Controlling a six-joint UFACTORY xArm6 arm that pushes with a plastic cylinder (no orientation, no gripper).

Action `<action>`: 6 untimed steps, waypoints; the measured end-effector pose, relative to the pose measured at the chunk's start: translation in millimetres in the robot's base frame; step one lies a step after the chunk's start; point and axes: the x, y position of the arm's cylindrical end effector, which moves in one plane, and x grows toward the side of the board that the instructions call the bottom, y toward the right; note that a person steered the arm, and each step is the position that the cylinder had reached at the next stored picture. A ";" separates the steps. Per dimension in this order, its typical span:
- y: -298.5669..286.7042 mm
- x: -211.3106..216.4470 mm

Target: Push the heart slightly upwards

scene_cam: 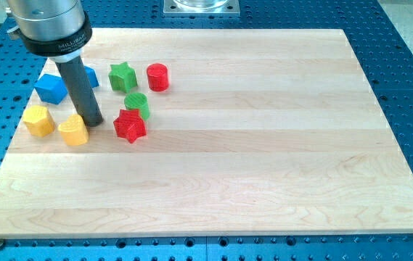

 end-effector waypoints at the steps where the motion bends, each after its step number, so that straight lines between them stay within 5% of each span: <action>1: -11.4 8.8; 3: -2.6 23.4; 5: 18.2 105.8; 6: -42.7 91.6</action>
